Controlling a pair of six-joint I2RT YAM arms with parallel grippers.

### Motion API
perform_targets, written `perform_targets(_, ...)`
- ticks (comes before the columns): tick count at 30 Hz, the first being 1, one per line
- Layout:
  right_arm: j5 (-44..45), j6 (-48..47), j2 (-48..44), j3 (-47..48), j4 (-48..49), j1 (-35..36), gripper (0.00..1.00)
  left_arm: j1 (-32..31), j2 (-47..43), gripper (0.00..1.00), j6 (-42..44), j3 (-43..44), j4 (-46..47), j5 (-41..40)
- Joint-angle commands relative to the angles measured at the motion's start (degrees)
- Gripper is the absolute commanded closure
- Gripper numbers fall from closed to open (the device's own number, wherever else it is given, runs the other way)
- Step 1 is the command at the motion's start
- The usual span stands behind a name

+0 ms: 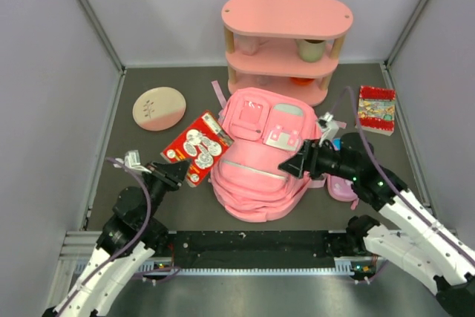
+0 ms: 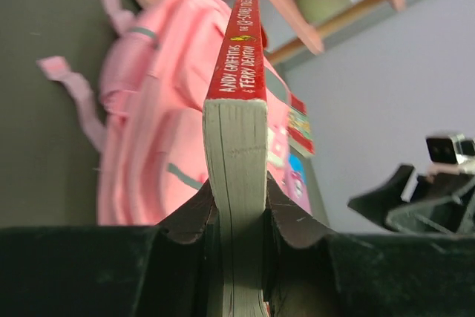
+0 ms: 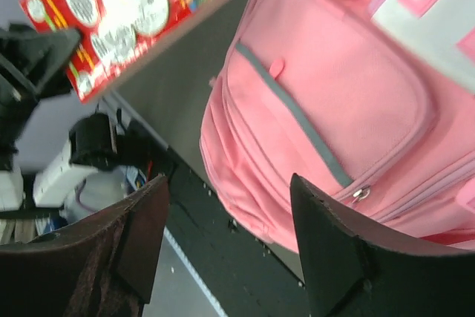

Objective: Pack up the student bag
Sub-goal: Place the book in the student bag.

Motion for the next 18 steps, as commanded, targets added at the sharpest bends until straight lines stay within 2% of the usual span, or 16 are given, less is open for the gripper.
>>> perform_targets(1, -0.34, -8.38, 5.61, 2.01, -2.68, 8.7, 0.36, 0.05, -3.76, 1.0, 1.52, 7.9, -14.27, -13.41)
perform_targets(3, 4.23, -10.33, 10.53, 4.11, -2.69, 16.76, 0.39, 0.05, -3.06, 1.0, 1.88, 10.71, -17.36, -16.39)
perform_targets(9, 9.43, -12.45, 23.62, 7.2, 1.52, 26.39, 0.5, 0.05, 2.48, 1.0, 3.37, 14.76, -22.12, -17.38)
perform_targets(18, 12.16, -16.31, 34.18, 12.9, 5.05, 34.3, 0.43, 0.05, 3.45, 1.0, 3.2, 14.32, -22.22, -16.24)
